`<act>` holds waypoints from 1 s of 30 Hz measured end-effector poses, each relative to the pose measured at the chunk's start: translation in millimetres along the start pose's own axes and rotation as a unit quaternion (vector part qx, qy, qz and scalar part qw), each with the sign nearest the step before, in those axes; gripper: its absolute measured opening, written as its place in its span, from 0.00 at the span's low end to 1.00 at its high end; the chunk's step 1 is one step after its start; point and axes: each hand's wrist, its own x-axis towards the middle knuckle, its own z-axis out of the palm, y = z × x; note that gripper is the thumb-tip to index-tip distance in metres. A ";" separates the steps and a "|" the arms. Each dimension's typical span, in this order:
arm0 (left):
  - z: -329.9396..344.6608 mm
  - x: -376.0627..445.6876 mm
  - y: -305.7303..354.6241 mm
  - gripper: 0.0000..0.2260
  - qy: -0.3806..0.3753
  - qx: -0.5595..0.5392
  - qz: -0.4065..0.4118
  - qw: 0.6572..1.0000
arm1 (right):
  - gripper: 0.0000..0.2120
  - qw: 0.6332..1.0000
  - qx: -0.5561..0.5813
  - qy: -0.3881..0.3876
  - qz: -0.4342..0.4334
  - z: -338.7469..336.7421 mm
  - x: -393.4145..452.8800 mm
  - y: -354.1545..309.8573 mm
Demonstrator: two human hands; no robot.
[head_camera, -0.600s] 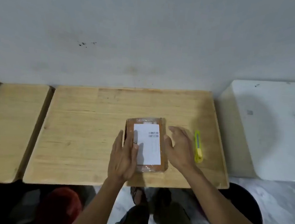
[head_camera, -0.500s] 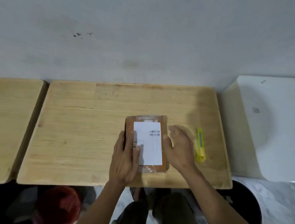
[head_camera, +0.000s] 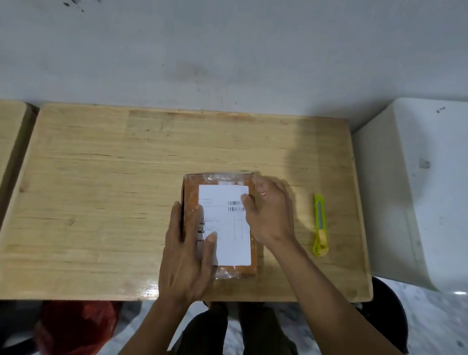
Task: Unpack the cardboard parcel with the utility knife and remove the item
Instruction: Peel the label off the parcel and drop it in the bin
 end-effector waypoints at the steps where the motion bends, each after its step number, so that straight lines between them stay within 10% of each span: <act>1: 0.1 0.0 -0.2 0.29 0.001 0.001 0.002 1.000 | 0.17 1.000 0.003 0.001 0.002 0.9 1.9 0.5; 30: 1.9 -1.7 -2.1 0.28 0.023 0.031 0.009 0.999 | 0.10 0.991 -0.130 -0.020 0.002 6.0 6.0 -21.2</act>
